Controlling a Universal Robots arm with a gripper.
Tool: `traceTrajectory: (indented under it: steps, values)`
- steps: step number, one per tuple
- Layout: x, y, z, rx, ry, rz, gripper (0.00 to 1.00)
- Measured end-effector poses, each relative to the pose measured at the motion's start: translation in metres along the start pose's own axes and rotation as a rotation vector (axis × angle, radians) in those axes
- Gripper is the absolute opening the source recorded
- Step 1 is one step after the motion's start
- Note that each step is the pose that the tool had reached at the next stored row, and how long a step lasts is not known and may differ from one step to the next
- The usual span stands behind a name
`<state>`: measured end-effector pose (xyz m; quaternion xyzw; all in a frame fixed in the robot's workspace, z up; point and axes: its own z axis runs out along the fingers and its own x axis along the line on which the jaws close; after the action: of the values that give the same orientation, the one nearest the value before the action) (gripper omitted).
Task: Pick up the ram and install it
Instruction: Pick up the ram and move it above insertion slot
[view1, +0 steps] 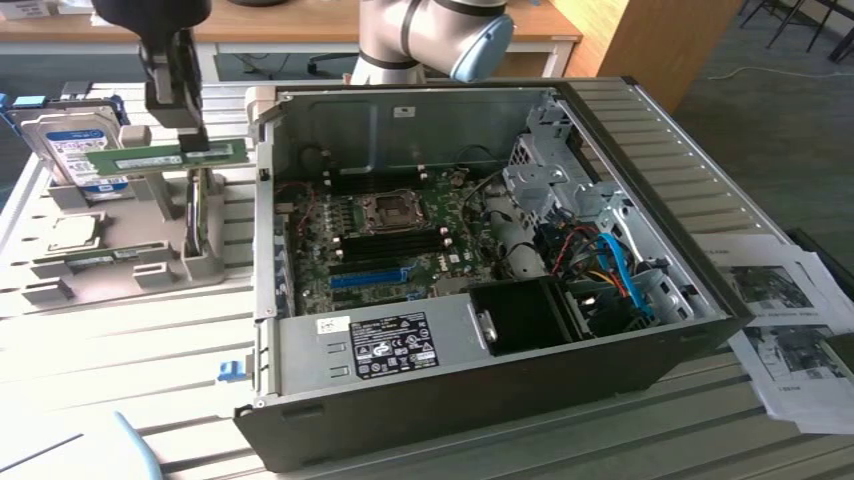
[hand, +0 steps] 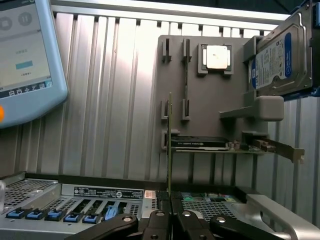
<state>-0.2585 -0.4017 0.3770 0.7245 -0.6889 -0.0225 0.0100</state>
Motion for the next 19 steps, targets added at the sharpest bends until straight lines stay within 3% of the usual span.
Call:
traceTrajectory:
  steps: [19]
  values:
    - [0.002,-0.0434,-0.0021,-0.0001,0.0001,0.0,0.11]
